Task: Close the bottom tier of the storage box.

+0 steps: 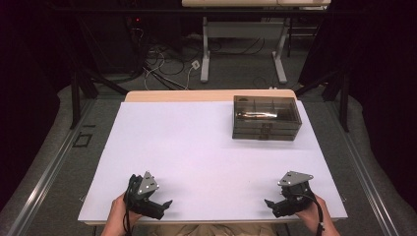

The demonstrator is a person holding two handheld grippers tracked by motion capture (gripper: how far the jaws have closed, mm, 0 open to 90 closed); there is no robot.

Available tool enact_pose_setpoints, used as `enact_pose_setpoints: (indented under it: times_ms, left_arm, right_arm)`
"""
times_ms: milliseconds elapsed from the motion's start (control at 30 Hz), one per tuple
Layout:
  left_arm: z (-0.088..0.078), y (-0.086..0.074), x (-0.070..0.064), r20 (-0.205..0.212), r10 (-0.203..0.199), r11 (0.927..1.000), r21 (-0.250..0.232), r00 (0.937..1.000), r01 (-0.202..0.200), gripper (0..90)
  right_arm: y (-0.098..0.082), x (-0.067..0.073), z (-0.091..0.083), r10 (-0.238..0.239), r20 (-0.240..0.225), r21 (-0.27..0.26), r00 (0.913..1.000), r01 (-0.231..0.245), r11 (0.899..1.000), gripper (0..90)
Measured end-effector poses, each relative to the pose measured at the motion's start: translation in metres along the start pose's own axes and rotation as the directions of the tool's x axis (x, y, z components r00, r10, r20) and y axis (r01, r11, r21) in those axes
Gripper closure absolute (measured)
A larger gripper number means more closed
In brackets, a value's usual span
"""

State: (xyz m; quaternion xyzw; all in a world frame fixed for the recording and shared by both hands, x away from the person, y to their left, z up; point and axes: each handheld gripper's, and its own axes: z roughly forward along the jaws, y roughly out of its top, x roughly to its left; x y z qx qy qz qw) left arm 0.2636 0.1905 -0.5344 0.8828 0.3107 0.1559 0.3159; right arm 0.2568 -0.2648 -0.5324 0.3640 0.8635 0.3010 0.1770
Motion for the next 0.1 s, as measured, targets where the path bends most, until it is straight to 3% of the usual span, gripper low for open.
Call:
enact_pose_setpoints:
  times_ms: [100]
  left_arm:
    - [0.0015, -0.0008, 0.0036, 0.002, -0.009, 1.0, 0.002, 1.0, 0.009, 0.0]
  right_arm:
    - [-0.0019, -0.003, -0.0024, 0.015, -0.046, -0.028, 0.9989, -0.016, 0.999, 0.0]
